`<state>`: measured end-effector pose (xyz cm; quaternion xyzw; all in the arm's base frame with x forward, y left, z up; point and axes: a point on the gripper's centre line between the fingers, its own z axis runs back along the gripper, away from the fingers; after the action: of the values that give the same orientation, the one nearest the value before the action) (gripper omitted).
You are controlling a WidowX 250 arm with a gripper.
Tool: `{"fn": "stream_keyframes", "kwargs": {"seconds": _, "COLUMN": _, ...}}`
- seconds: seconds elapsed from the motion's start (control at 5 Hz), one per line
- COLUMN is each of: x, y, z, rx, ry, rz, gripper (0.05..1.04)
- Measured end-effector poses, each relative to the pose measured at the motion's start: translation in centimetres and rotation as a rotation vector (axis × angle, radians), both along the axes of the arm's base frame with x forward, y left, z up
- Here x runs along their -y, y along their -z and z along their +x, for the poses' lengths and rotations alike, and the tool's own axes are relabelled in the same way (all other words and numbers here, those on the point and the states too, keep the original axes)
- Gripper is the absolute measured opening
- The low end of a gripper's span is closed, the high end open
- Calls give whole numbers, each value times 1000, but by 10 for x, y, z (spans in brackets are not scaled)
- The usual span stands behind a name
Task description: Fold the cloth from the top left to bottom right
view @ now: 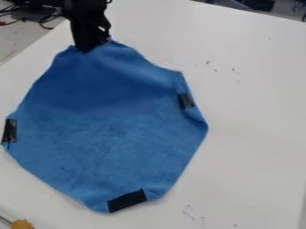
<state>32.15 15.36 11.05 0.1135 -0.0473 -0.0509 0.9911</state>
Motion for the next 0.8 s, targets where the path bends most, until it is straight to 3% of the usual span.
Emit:
{"fn": "stream_keyframes", "kwargs": {"seconds": 0.2, "x": 18, "y": -8, "z": -37, "rx": -9, "ry": -77, "rz": -7, "gripper": 83}}
{"fn": "stream_keyframes", "kwargs": {"seconds": 0.4, "x": 39, "y": -5, "z": -82, "rx": -5, "ry": -164, "rz": -49, "gripper": 83}}
{"fn": "stream_keyframes", "kwargs": {"seconds": 0.6, "x": 55, "y": 12, "z": -109, "rx": 82, "ry": -255, "rz": -89, "gripper": 83}}
{"fn": "stream_keyframes", "kwargs": {"seconds": 0.8, "x": 53, "y": 24, "z": -116, "rx": 108, "ry": -311, "rz": -120, "gripper": 114}}
